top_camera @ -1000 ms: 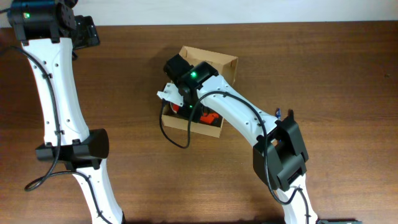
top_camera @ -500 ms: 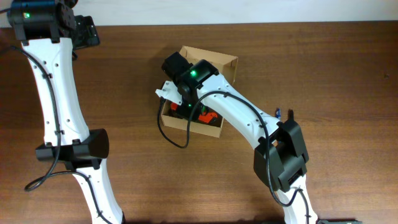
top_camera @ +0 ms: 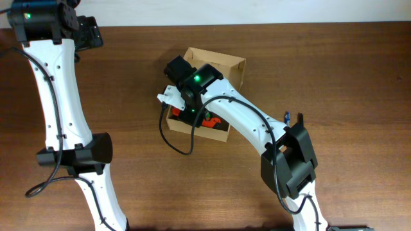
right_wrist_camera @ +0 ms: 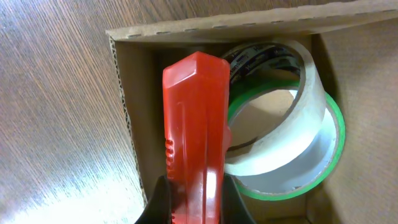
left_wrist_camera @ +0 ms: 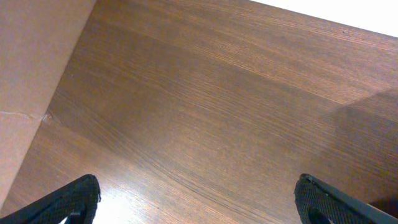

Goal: Pack container
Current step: 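Carry the orange box cutter into the box and lower it, then release the cutter and move the right gripper toward the pens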

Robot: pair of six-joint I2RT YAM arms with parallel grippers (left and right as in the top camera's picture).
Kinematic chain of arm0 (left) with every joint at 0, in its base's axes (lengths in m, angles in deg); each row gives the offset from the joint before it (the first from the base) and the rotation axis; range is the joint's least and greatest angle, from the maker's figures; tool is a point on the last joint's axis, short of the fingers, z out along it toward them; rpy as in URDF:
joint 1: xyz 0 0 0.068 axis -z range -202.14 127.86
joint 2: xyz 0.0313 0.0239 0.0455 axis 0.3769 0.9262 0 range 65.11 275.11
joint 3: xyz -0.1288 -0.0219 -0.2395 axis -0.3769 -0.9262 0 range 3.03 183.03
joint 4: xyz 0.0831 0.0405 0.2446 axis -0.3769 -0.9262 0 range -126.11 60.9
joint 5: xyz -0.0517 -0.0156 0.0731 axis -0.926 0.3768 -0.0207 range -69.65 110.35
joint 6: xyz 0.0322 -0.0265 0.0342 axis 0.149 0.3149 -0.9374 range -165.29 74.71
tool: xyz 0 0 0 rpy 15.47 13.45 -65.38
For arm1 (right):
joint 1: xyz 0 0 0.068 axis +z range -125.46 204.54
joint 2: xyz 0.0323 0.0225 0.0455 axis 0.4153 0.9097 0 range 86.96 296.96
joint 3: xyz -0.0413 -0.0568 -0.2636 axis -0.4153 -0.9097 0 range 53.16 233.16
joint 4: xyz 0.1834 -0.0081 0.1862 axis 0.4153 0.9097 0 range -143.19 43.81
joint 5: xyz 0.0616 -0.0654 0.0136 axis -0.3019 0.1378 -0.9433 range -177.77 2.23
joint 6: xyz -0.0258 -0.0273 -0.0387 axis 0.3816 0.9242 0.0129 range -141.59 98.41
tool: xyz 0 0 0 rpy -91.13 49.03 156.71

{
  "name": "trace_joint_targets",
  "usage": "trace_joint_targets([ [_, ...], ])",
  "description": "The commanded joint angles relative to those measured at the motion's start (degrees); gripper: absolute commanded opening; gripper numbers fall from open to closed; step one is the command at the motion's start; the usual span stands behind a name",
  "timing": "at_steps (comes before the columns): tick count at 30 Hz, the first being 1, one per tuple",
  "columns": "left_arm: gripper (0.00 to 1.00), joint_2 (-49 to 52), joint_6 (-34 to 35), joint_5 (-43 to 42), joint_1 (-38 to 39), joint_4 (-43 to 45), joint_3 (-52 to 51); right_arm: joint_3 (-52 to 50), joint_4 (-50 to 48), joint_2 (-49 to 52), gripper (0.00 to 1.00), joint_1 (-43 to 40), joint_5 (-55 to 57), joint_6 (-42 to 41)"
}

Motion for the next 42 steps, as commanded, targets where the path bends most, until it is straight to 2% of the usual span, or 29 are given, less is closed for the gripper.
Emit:
trace_joint_targets([
  [1,1.0,-0.7,-0.5,0.8,-0.2,0.0,-0.1,-1.7,-0.6,-2.0,0.06,0.7,-1.2,-0.7],
  [8,1.0,-0.7,-0.5,0.8,-0.2,0.0,-0.1,-4.6,-2.1,-2.0,0.07,0.7,-1.2,-0.9],
  [9,1.0,-0.7,-0.5,0.8,-0.2,0.0,-0.1,-4.6,-2.2,-2.0,0.15,0.7,-1.1,-0.9],
  [10,1.0,-0.7,-0.5,0.8,-0.2,0.0,-0.1,-4.6,-2.3,-2.0,0.33,0.7,-1.1,-1.4],
  [11,1.0,-0.7,-0.5,0.8,-0.2,0.0,-0.1,-4.6,-2.5,-2.0,0.38,0.7,-0.9,-2.1],
  [13,1.0,-0.7,-0.5,0.8,-0.2,0.0,-0.1,-4.4,-2.7,-2.1,0.42,0.7,-0.8,-2.2],
  [19,1.0,-0.7,-0.5,0.8,-0.2,0.0,-0.1,-0.3,-1.8,-3.5,0.46,0.7,-0.7,-2.2],
  [24,1.0,-0.7,-0.5,0.8,-0.2,0.0,-0.1,9.4,3.0,-6.2,0.47,0.7,3.3,-6.5],
  [27,1.0,-0.7,-0.5,0.8,-0.2,0.0,-0.1,14.7,6.8,-10.0,0.47,0.6,7.9,-8.3],
  [31,1.0,-0.7,-0.5,0.8,-0.2,0.0,-0.1,15.2,7.8,-19.1,0.5,-0.8,14.8,-9.4],
  [35,1.0,-0.7,-0.5,0.8,-0.2,0.0,-0.1,14.1,7.3,-30.0,0.53,-5.4,18.7,-12.7],
  [38,1.0,-0.7,-0.5,0.8,-0.2,0.0,-0.1,11.2,6.0,-38.1,0.52,-14.9,19.1,-17.7],
  [42,1.0,-0.7,-0.5,0.8,-0.2,0.0,-0.1,4.6,6.6,-42.2,0.52,-29.6,17.9,-27.3],
])
